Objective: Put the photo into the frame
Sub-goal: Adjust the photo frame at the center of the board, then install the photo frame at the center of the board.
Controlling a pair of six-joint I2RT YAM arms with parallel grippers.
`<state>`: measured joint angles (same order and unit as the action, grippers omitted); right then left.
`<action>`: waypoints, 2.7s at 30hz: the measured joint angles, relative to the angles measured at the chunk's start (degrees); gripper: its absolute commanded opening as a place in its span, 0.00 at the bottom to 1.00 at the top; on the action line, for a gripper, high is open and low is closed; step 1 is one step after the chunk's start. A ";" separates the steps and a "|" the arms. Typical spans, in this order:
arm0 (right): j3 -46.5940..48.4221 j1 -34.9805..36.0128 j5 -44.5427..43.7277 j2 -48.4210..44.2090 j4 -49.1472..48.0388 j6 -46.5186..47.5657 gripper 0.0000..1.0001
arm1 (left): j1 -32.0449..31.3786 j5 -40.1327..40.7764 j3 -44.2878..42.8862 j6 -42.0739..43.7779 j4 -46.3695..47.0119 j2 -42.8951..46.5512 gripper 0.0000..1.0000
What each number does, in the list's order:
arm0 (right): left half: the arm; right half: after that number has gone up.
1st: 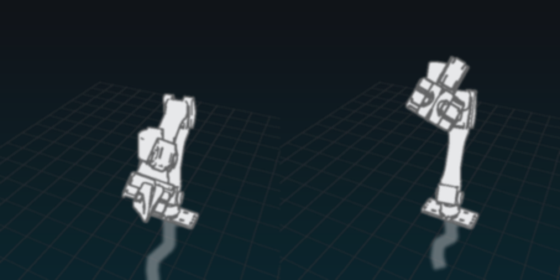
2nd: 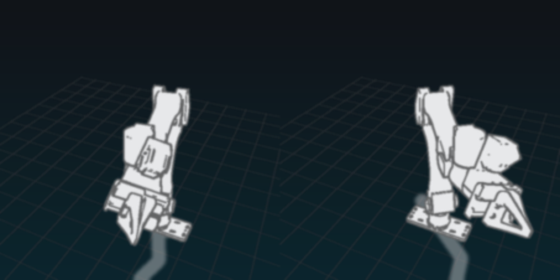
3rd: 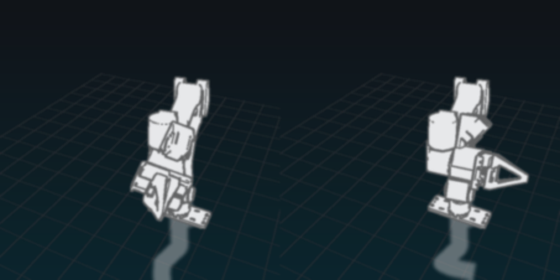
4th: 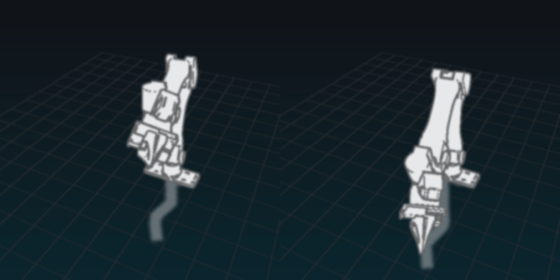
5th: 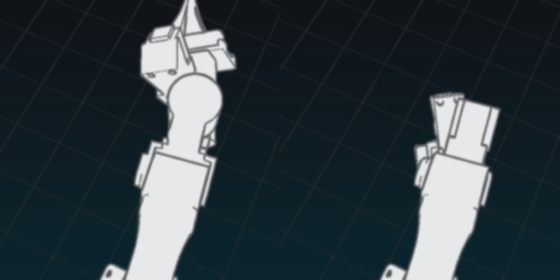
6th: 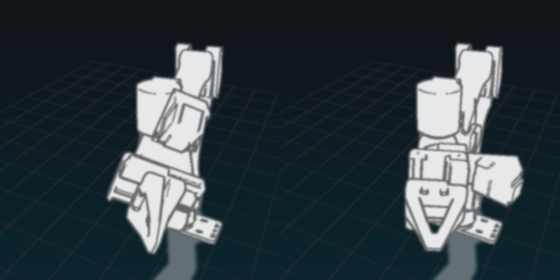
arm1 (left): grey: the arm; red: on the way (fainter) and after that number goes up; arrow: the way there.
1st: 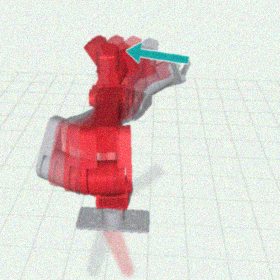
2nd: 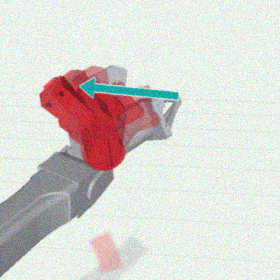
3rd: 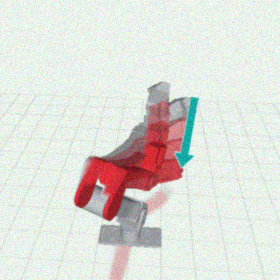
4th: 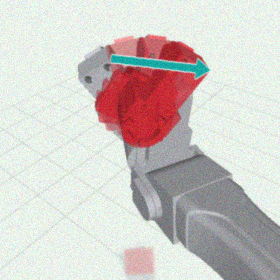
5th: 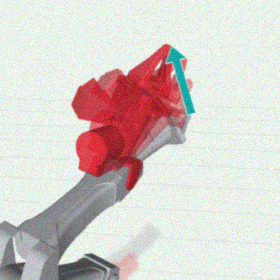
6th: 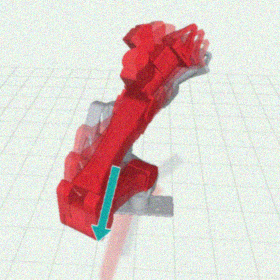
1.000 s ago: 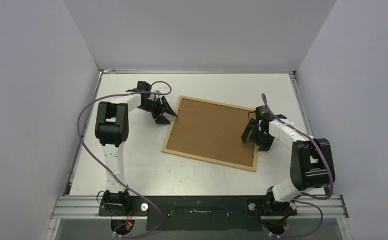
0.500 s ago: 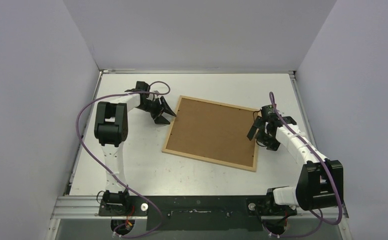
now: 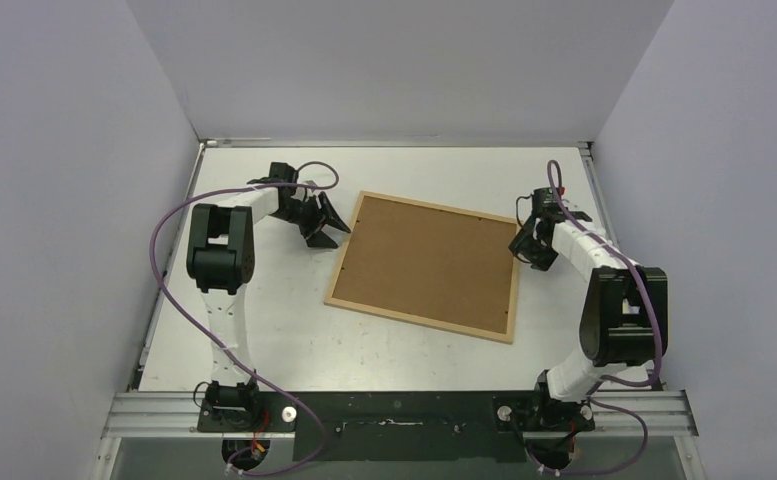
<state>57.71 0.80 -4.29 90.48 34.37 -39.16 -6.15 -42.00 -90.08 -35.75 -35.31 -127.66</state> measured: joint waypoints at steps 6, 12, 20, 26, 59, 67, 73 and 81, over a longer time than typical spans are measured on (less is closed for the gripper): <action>4.68 -0.42 -0.63 5.27 -2.97 3.93 0.43 | -0.02 0.04 0.00 0.02 0.02 0.00 0.54; 4.98 -0.42 -0.68 7.15 -2.56 8.70 0.44 | -0.02 0.02 0.00 0.02 0.02 0.00 0.54; 4.90 -0.39 0.35 7.15 -2.21 11.93 0.43 | -0.13 0.11 -0.07 0.02 0.00 0.00 0.54; 3.30 -0.42 1.62 7.15 -2.19 12.85 0.44 | -0.17 0.20 -0.07 0.02 0.00 0.00 0.54; 2.29 0.15 2.56 8.46 -4.83 16.11 0.44 | -0.28 0.22 -0.07 -0.02 0.07 0.00 0.54; 2.71 0.81 1.38 8.94 -4.76 16.44 0.46 | -0.31 0.22 -0.07 0.00 0.07 0.00 0.54; 2.80 0.74 1.40 8.63 -4.39 15.80 0.54 | -0.31 0.22 -0.07 0.00 0.07 0.00 0.54; 2.75 0.15 0.44 6.67 -2.73 12.70 0.58 | -0.31 0.20 -0.07 0.00 0.11 -0.02 0.54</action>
<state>60.47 0.95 -3.86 97.14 31.64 -26.46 -6.46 -41.80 -90.15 -35.75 -35.20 -127.68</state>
